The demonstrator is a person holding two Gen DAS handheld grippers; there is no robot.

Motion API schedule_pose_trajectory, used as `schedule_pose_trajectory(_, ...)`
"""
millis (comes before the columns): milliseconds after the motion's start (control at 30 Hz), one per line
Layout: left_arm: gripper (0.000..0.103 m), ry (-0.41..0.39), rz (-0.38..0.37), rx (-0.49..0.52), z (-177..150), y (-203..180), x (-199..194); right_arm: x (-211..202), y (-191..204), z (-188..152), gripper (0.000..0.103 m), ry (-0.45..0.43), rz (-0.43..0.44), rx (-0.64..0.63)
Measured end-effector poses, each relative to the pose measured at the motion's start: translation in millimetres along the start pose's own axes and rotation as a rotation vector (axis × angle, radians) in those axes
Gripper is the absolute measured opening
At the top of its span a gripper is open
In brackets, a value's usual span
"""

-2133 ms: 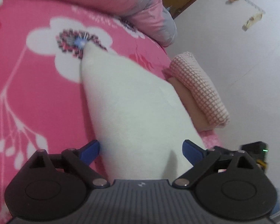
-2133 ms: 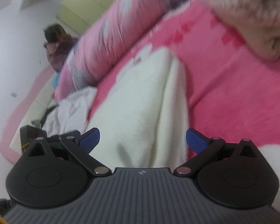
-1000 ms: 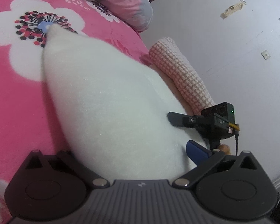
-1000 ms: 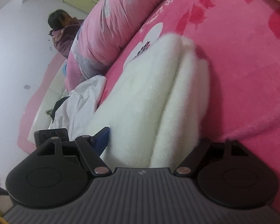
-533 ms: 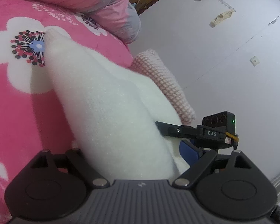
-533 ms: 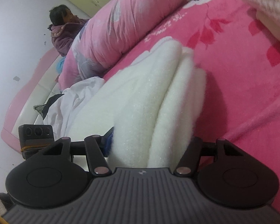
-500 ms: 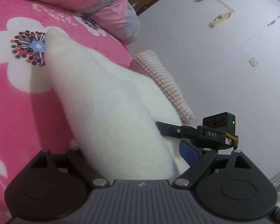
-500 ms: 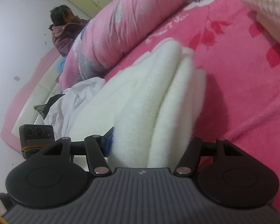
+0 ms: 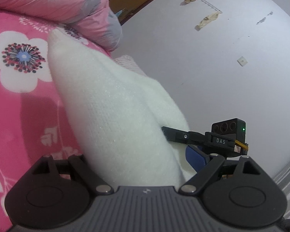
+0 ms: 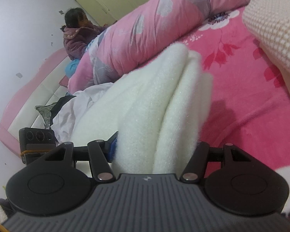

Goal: Fold clothes
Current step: 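Lift the folded sweater off the bed with both grippers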

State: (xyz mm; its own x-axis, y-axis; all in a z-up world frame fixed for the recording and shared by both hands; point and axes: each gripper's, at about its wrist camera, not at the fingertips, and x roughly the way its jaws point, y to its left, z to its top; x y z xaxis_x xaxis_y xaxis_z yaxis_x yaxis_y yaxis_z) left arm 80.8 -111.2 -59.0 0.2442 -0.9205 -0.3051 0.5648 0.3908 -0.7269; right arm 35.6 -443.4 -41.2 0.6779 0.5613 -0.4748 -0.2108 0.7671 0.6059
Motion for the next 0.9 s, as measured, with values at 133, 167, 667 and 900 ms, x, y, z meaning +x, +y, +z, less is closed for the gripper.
schedule_pose_trajectory(133, 0.089, -0.014, -0.011, 0.021, -10, -17, -15, -19, 17, -8, 0.058, -0.021, -0.008, -0.021)
schedule_pose_trajectory(167, 0.089, -0.017, -0.013, 0.025, -12, -20, -17, -23, 22, -10, 0.058, -0.026, -0.009, -0.027)
schedule_pose_trajectory(667, 0.089, -0.057, -0.034, 0.062, -33, -52, -49, -55, 68, -28, 0.058, -0.059, -0.027, -0.076)
schedule_pose_trajectory(900, 0.09, -0.065, -0.037, 0.071, -38, -56, -57, -59, 80, -34, 0.058, -0.064, -0.033, -0.087)
